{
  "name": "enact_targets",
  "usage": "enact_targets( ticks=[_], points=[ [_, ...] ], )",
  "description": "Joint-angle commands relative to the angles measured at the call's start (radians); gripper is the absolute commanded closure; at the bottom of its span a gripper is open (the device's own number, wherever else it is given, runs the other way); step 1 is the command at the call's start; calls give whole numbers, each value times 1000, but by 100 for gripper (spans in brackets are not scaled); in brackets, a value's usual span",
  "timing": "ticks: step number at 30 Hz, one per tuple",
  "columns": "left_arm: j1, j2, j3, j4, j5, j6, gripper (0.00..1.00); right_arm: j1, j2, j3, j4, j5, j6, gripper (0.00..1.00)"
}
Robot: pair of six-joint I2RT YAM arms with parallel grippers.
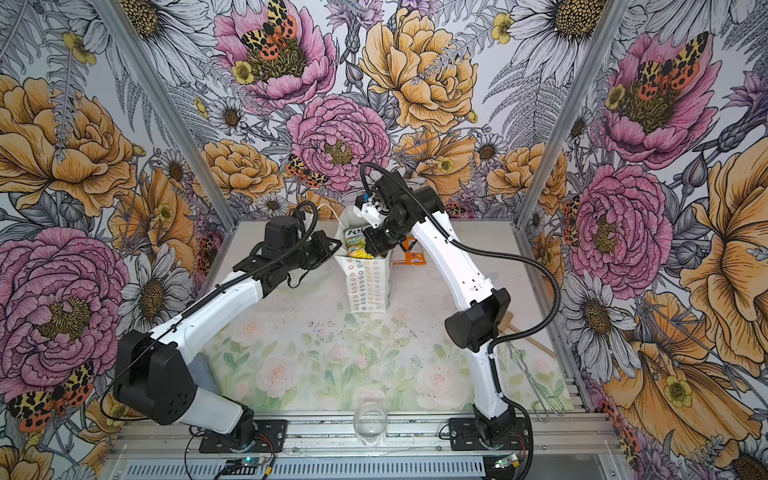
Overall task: Place the snacks into the paper bag
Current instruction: 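Lower the Fox's packet into the bag and open the right gripper, then withdraw the right gripper from the bag toward the orange packet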
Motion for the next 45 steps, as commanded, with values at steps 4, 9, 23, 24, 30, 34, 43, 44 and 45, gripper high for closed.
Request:
enact_targets(
  ticks=[4,9,23,24,30,34,43,44,45],
  points=[
    [-6,-12,-3,42,23,-3,93,43,-27,30,-38,43,37,100],
    [-7,-18,-6,43,19,-3,93,52,-27,30,-40,55,63,91],
    [-5,-21,-13,43,12,-5,93,52,-91,39,-42,132,84,65],
    [-5,-20,-14,43,13,-7,93,52,-97,44,-41,138,84,64],
    [-5,-18,-12,42,13,-7,93,49,-114,94,-35,146,88,63],
    [-5,-26,-15,37,6,-5,93,34,-130,98,-31,164,104,61],
    [-1,-50,-24,9,-30,6,92,-5,-139,91,-30,177,137,60],
    [3,-50,-26,8,-30,7,91,-19,-146,91,-29,181,144,60],
    [2,-51,-27,8,-29,7,91,-35,-152,89,-29,179,154,59]
  ],
)
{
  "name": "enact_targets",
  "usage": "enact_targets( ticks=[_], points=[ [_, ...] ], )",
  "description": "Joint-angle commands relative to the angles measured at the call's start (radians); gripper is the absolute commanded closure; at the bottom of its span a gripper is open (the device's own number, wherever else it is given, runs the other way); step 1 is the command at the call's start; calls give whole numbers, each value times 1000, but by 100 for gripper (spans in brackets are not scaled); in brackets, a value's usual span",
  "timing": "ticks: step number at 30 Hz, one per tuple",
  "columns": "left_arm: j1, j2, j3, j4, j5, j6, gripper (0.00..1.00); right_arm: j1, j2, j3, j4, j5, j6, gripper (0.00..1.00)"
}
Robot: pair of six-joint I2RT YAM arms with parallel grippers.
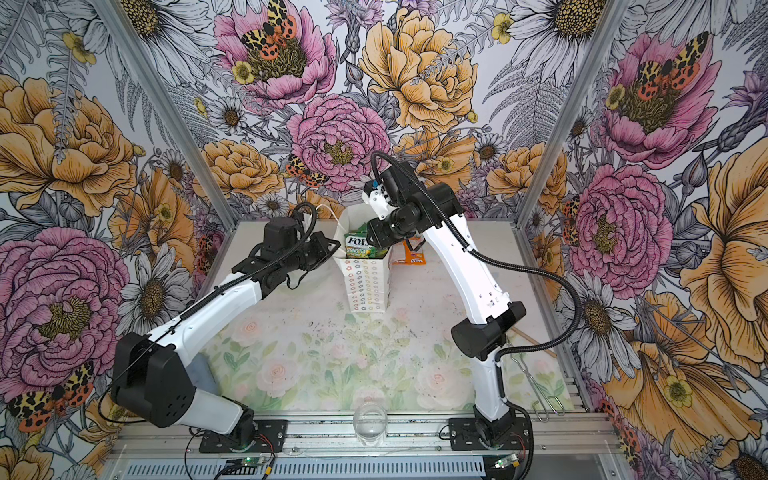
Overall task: Place the snacks into the paper bag
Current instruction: 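Withdraw the right gripper from the bag toward the orange packet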
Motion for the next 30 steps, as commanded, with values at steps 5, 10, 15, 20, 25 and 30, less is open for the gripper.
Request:
enact_targets(
  ticks=[5,10,15,20,25,30],
  points=[
    [8,-25,-17,14,-7,8,90,-154,-101,-38,43,-49,75,52],
    [10,-26,-19,14,-4,9,90,-282,-149,-80,96,-186,90,48],
    [13,-35,-23,12,-10,8,89,-368,-162,-143,137,-168,103,41],
    [14,-40,-24,8,-12,10,88,-417,-74,-216,161,-147,120,38],
    [14,-34,-19,7,-9,10,88,-434,32,-249,220,-144,149,28],
    [18,-30,-19,7,-6,10,88,-445,101,-249,268,-151,166,28]
  ],
)
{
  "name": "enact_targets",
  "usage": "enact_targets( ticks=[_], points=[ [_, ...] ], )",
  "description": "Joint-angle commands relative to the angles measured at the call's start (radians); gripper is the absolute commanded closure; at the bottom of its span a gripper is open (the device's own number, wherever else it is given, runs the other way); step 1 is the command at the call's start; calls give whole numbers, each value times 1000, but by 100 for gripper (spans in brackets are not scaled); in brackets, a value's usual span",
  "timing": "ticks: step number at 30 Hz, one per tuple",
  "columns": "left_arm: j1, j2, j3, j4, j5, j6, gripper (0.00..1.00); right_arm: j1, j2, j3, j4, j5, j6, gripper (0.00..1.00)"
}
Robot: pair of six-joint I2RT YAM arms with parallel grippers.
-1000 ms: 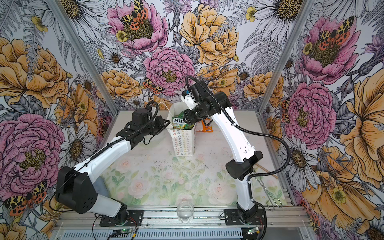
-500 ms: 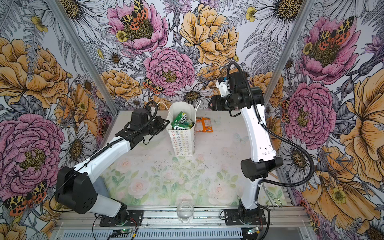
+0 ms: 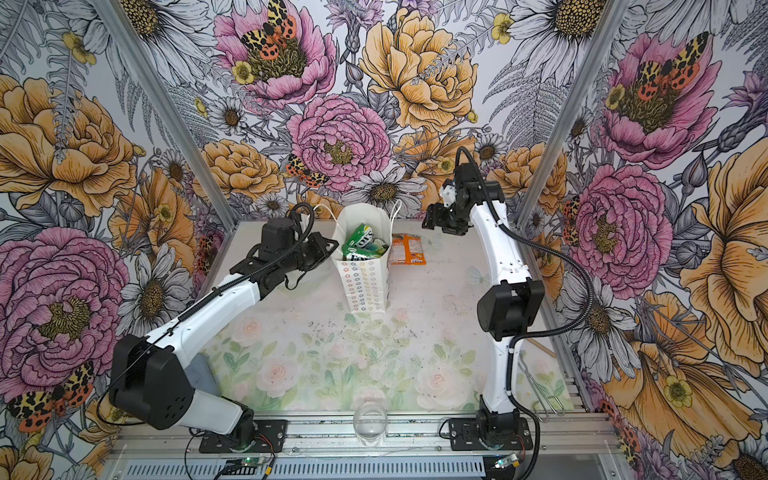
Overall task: Place the snacks into the paper bag
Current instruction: 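Withdraw the right gripper from the bag toward the orange packet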
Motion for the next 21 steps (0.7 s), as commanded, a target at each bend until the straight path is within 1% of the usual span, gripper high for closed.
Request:
enact_targets(
  ticks=[1,15,21],
  points=[
    [7,-20,-9,4,-4,10,88,-11,16,12,64,-9,28,28],
    [11,-25,-15,6,0,11,87,-31,217,6,132,-55,87,24],
    [13,-28,-18,9,2,11,86,-43,284,3,160,-139,78,23]
  ],
)
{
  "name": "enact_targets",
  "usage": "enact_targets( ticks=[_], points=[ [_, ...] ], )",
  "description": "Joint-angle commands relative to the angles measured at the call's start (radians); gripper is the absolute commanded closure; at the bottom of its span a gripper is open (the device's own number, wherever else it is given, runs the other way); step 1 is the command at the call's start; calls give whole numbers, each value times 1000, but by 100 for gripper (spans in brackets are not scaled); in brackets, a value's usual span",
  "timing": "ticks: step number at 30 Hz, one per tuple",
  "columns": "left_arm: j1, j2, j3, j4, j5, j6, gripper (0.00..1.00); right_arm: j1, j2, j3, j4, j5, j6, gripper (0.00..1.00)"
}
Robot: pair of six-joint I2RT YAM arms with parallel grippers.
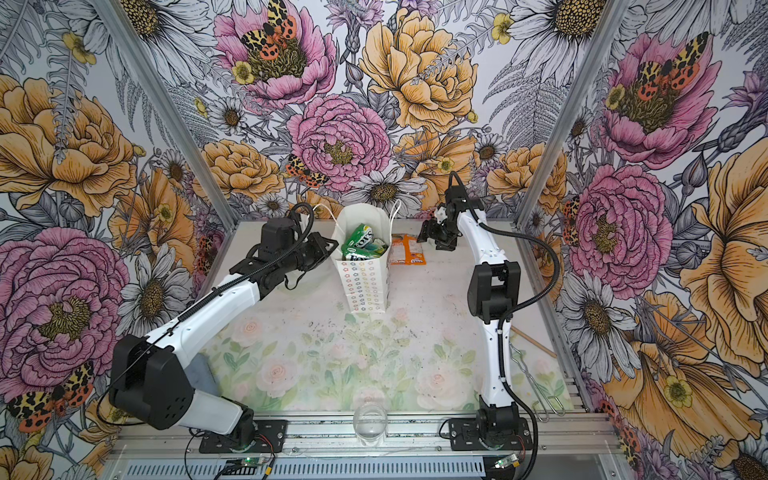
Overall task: Place the snacks into the paper bag
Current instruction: 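Withdraw the right gripper from the bag toward the orange packet, then lower the right gripper and close it on the orange packet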
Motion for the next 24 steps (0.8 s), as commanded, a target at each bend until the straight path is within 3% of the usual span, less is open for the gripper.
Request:
enact_targets(
  ticks=[1,24],
  points=[
    [9,-28,-17,8,1,11,86,-12,27,8,38,-81,-4,23],
    [1,-30,-17,8,-3,5,86,-53,94,-130,170,-200,10,21]
  ],
)
